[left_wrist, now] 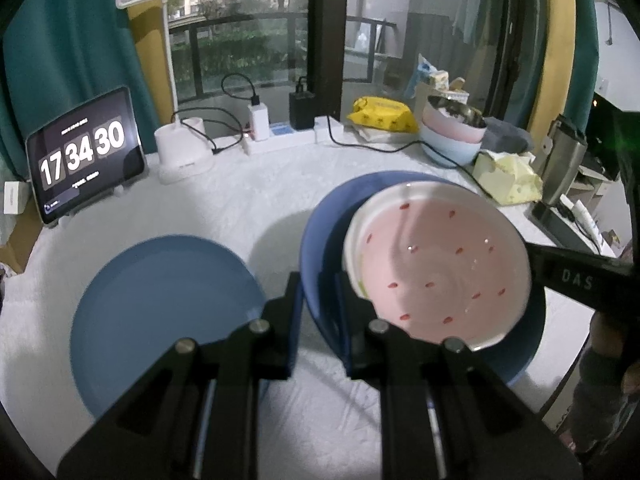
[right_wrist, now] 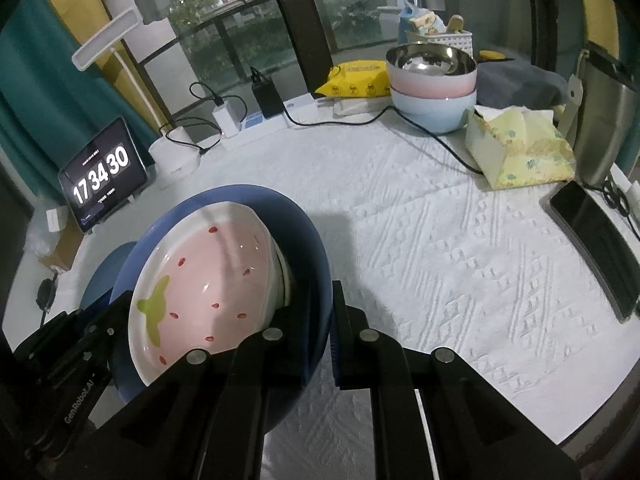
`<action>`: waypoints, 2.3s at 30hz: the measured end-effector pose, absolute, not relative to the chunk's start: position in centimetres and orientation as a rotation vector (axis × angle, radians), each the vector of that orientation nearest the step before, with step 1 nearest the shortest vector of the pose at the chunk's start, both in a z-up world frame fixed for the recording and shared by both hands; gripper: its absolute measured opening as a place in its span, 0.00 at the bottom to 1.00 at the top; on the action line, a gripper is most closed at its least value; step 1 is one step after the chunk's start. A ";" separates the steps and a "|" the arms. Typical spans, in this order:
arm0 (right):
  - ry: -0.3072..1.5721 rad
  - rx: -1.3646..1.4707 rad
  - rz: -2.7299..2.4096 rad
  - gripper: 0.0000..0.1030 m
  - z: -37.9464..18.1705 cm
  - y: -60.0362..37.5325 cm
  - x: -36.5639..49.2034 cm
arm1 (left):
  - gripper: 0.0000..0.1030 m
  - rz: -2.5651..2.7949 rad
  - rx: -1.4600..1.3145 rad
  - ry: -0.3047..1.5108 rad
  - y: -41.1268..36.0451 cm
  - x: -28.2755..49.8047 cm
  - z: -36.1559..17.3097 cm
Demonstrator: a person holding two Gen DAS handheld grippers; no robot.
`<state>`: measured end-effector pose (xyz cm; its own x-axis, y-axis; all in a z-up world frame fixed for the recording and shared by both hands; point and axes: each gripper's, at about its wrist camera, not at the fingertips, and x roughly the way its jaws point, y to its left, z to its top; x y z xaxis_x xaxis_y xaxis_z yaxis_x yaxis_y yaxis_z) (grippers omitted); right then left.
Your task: Organize plates and bowls
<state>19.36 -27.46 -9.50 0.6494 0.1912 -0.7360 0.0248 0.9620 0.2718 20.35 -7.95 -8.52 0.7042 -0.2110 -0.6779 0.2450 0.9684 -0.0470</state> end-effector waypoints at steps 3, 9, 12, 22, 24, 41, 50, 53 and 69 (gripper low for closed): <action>0.846 0.267 0.100 0.09 -8.9 -27.4 19.2 | 0.15 -0.256 0.041 0.733 -7.7 20.3 -7.9; 0.812 0.246 0.113 0.09 -7.2 -26.7 19.4 | 0.15 -0.246 0.026 0.704 -6.9 20.1 -6.7; 0.796 0.230 0.126 0.09 -6.4 -26.0 19.6 | 0.15 -0.235 0.014 0.688 -6.1 20.0 -6.1; 0.775 0.191 0.173 0.09 -4.9 -22.6 20.7 | 0.15 -0.195 -0.026 0.670 -2.5 20.0 -5.4; 0.775 0.188 0.183 0.10 -4.8 -21.9 20.9 | 0.15 -0.183 -0.030 0.666 -1.7 20.1 -5.2; 0.792 0.128 0.283 0.10 -4.7 -14.2 22.9 | 0.14 -0.077 -0.088 0.648 5.6 20.1 -5.5; 0.824 0.105 0.327 0.10 -5.8 -10.4 24.6 | 0.14 -0.026 -0.114 0.667 9.1 20.4 -6.7; 0.841 0.100 0.337 0.10 -6.5 -9.6 25.2 | 0.14 -0.012 -0.114 0.675 9.7 20.6 -7.1; 0.923 0.121 0.362 0.11 -9.1 -8.4 27.7 | 0.16 0.008 -0.133 0.716 10.6 22.0 -8.6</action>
<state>27.66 -8.38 -9.09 0.5477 0.3558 -0.7572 -0.2534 0.9331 0.2552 22.03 10.59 -8.61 0.7547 -0.0382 -0.6550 -0.0531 0.9915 -0.1191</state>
